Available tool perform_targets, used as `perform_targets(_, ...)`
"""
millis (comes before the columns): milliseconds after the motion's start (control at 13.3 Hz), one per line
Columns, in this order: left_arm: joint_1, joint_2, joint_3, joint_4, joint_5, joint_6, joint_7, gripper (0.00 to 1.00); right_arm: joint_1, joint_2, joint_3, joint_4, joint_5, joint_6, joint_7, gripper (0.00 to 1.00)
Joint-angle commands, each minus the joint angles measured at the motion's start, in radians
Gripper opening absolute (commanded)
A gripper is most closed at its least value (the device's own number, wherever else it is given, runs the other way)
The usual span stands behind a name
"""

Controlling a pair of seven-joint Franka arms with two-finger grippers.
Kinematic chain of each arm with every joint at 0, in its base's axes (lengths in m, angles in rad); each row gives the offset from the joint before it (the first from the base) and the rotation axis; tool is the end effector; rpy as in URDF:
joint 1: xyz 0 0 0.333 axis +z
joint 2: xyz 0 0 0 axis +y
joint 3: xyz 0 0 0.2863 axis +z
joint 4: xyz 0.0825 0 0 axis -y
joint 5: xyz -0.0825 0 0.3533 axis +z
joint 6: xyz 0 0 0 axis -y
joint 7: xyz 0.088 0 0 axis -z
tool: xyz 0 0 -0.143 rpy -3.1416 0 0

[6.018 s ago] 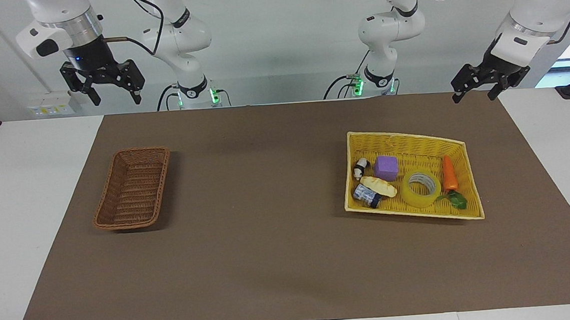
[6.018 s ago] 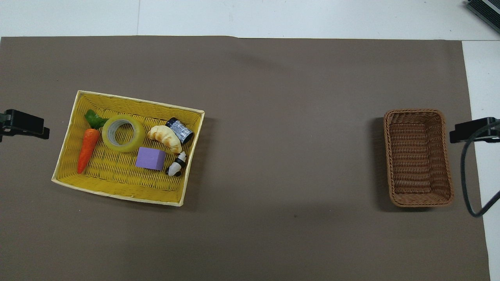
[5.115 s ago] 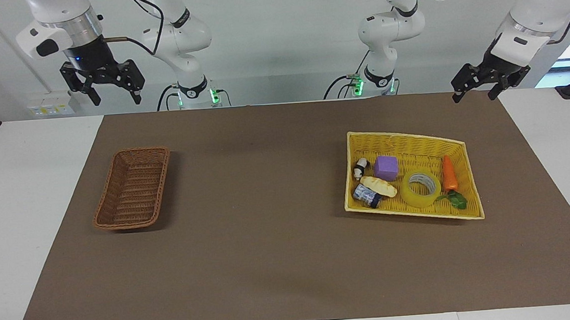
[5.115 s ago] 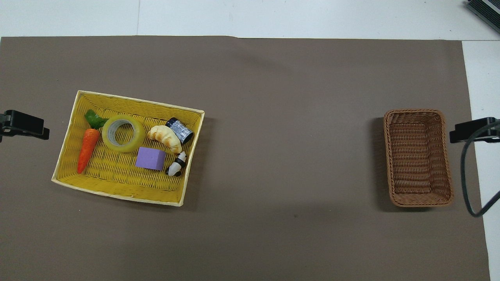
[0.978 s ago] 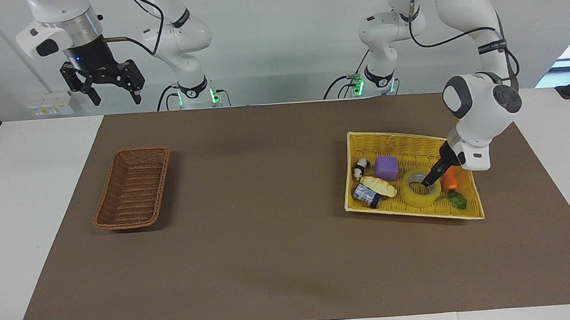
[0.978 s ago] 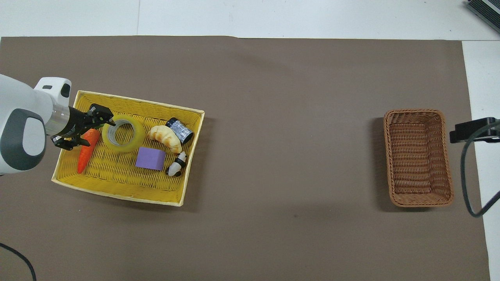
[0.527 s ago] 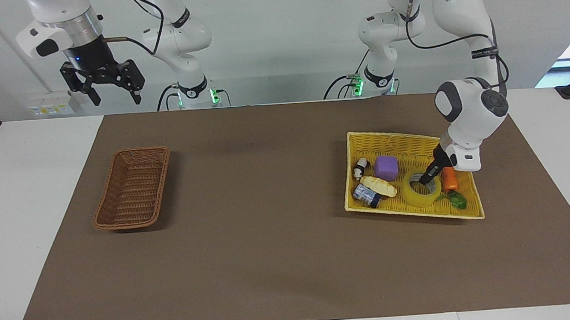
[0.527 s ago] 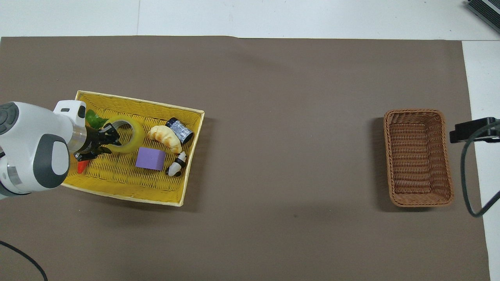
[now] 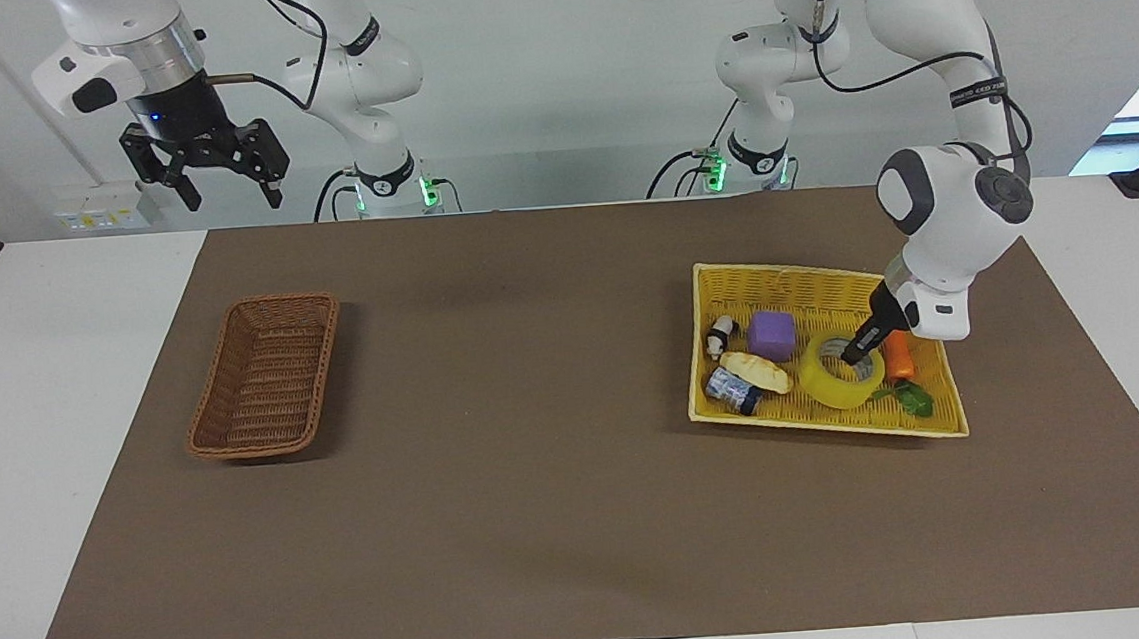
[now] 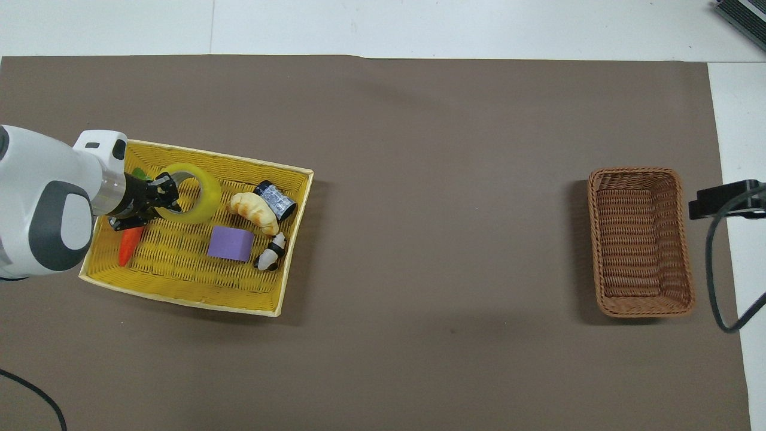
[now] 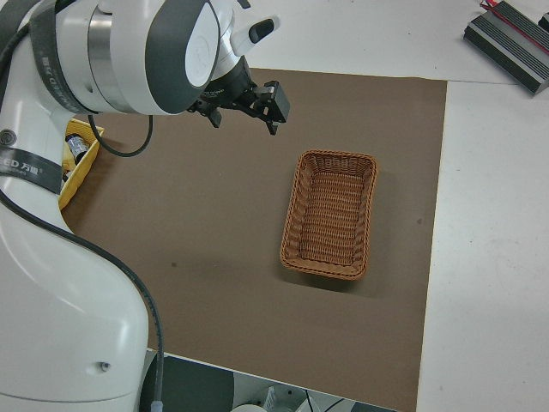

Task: Move tape to another basket
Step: 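Grasp the yellow tape roll rim with the left gripper and lift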

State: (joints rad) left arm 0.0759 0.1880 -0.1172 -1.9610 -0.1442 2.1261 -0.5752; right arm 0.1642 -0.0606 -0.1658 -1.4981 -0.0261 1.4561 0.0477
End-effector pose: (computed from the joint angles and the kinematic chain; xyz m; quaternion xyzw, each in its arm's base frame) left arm 0.5598 -0.0328 0.3315 0.9509 0.3010 -0.0324 0.0649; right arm 0.4951 -0.0074 0.6107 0.9996 -0.0261 0.0091 0.0077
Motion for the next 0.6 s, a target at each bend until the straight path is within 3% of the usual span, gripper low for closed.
perform_targets(0,-0.013,-0.012,0.004,0.108,-0.005,-0.113,0.0,0.0,-0.006,-0.016,0.003,-0.01,-0.005,-0.008,-0.025,1.0)
perform_targets(527,-0.013,-0.016,-0.054,0.269,-0.012,-0.195,0.009,0.0,-0.006,-0.016,0.003,-0.008,-0.008,-0.016,-0.025,1.0)
